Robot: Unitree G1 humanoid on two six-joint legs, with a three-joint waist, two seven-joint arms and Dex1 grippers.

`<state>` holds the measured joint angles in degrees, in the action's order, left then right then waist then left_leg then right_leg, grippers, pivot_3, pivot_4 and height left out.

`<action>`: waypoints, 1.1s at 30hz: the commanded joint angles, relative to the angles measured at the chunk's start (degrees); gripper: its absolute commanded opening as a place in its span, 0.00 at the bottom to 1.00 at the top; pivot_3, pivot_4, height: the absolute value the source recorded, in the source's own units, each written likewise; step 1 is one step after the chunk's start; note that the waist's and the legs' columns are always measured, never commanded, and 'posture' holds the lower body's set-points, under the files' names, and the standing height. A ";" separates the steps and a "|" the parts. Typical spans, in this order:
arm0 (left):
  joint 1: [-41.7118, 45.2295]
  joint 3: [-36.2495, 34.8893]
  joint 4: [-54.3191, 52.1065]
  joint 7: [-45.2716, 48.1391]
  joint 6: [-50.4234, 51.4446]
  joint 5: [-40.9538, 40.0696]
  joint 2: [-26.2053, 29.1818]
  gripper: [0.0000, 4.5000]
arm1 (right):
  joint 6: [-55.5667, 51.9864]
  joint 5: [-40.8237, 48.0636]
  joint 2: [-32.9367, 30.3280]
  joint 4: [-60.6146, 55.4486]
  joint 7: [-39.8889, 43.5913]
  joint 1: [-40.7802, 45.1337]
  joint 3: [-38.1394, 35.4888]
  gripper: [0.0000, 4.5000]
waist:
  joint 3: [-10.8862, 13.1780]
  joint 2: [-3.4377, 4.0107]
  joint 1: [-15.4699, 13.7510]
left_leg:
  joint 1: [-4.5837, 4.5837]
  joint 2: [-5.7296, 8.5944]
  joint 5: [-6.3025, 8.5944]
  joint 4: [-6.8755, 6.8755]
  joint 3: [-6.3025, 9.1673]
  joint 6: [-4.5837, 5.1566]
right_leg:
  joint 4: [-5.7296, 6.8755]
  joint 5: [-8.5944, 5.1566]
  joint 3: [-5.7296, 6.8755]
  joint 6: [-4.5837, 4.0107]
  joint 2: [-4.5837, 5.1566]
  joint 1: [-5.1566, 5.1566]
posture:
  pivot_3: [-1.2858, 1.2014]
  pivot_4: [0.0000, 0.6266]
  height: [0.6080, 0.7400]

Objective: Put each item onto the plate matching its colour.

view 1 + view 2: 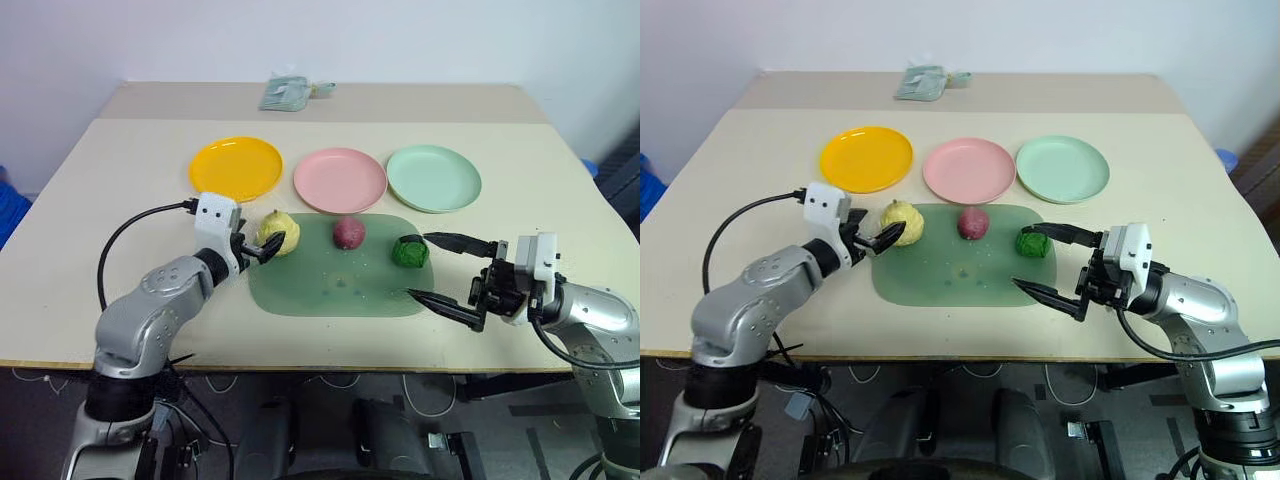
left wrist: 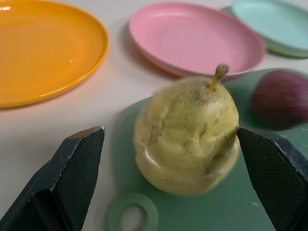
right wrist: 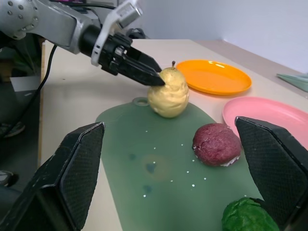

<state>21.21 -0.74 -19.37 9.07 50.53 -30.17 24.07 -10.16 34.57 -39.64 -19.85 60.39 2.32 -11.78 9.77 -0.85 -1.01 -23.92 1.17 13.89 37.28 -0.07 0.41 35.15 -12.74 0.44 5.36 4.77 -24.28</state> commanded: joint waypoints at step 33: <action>46.98 -17.89 86.39 -8.24 -46.59 15.94 -8.26 0.98 | 3.12 -5.83 5.88 5.39 -8.30 11.39 3.88 1.00 | 0.09 -0.19 0.29 | -0.03 0.21 0.02 0.13 -0.01 0.08 | -0.01 0.44 0.02 0.77 -0.01 0.08 | 0.52 0.24 1.00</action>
<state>65.72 -18.94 64.90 0.08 7.15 -15.38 15.53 -8.39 29.38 -34.34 -14.33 52.71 12.60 -7.67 9.86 -1.04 -0.72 -23.96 1.39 13.91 37.40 -0.09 0.48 35.15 -12.30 0.46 6.13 4.76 -24.22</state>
